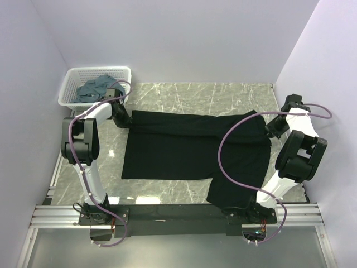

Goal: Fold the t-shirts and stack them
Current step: Fold the tshirt

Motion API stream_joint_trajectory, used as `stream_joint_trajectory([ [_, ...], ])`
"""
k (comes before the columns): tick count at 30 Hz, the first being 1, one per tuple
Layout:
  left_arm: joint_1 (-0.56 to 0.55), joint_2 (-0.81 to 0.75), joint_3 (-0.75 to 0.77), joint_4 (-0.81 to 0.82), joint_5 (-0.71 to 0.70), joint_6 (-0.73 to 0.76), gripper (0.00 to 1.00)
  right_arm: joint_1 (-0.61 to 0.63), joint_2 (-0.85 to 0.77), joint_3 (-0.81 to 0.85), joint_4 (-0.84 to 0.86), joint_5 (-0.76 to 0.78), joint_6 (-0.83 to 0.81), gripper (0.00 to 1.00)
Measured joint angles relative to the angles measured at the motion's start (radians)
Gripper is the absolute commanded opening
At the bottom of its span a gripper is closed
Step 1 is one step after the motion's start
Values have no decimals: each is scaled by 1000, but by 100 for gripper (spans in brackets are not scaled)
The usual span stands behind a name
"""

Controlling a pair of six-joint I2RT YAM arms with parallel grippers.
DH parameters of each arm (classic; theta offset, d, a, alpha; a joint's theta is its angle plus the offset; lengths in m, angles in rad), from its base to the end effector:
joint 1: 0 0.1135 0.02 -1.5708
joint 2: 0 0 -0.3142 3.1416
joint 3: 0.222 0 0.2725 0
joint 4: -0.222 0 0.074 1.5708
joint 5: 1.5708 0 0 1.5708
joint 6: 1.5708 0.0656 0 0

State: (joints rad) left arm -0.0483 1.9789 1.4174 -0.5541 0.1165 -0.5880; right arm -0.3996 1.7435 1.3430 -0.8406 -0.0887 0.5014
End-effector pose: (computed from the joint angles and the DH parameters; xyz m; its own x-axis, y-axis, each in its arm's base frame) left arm 0.4619 -0.0300 0.1862 -0.8014 -0.5128 -0.3079 -0.4153 0.8475 -0.3307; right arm 0.3590 -0.1453 0.2428 -0.5907 0.7692 -0.2436 0.7356 0.6375 0.2291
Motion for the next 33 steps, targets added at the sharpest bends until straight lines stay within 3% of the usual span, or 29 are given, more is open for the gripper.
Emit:
stream_joint_trajectory([
  [5,0,0,-25,26,0,-5,15,0,36,-46,13,21,5,2],
  [7,0,0,-34,37,0,-8,15,0,52,-56,17,24,8,9],
  [9,0,0,-44,47,-1,-11,16,0,61,-58,18,32,8,10],
  [12,-1,-1,-56,73,-2,-12,15,0,61,-59,20,40,8,0],
  [33,-10,-34,-95,111,4,-52,15,-1,5,-17,35,73,30,0],
])
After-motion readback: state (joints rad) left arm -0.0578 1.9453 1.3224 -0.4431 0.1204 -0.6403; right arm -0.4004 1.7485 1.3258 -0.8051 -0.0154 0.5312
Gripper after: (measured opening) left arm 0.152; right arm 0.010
